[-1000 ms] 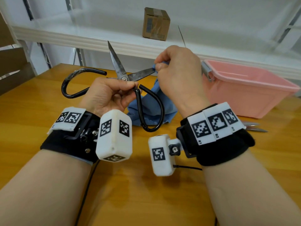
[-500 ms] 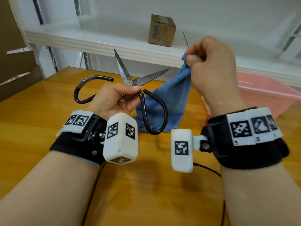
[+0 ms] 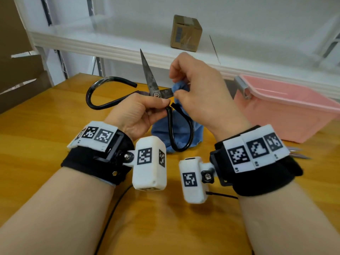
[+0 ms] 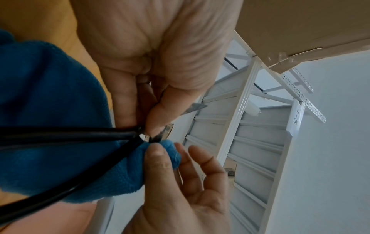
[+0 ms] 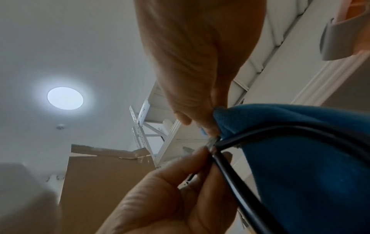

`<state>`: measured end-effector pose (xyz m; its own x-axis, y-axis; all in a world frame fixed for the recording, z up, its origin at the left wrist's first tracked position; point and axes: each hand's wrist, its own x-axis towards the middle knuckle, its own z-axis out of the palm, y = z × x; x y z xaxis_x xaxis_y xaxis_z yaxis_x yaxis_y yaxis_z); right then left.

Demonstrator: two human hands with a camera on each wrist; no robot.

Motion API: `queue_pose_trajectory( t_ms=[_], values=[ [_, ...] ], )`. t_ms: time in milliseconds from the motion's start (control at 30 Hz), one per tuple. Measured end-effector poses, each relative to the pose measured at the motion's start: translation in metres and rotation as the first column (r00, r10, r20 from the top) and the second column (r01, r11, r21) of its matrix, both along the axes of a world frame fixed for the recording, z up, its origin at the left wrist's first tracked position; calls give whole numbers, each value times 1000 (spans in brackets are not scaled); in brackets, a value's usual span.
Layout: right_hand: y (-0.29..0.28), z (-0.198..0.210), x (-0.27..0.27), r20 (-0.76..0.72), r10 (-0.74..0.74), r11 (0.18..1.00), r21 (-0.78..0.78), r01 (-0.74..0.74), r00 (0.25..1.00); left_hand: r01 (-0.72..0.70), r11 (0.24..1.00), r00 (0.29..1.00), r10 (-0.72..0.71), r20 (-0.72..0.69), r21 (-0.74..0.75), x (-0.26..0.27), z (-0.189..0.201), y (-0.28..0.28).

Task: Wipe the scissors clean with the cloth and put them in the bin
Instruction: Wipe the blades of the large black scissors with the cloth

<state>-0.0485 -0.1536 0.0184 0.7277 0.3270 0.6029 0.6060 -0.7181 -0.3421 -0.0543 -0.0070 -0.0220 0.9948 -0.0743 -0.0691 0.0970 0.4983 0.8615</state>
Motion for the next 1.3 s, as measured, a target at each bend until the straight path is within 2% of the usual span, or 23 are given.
queue_pose_trajectory(
  t_ms=[233,367,467,667,833,1000,1200,1300],
  values=[
    [9,-8,-1,7,60,998,-3,-60,998,43,999,999,-44,16,25,0,-3,0],
    [4,-12,6,83,-61,997,61,56,995,34,999,999,-34,-3,29,-2,-1,-1],
    [-7,-13,12,72,-132,984,131,122,989,10,999,1000,-9,-18,49,-3,1,-3],
    [18,-14,-2,47,10,995,100,-15,999,-19,1000,1000,19,-1,-8,-4,1,2],
    [-8,-16,14,56,-179,972,164,168,982,-34,999,999,33,-25,-8,-4,2,-1],
    [16,-12,-2,55,-20,998,63,17,998,-21,1000,1000,21,-17,-17,-6,2,3],
    [-13,-13,14,81,-217,963,184,199,973,-24,1000,998,25,-51,20,-8,4,-2],
    [-13,-12,12,95,-222,963,175,203,970,-34,999,998,36,-58,22,-8,4,-3]
  ],
)
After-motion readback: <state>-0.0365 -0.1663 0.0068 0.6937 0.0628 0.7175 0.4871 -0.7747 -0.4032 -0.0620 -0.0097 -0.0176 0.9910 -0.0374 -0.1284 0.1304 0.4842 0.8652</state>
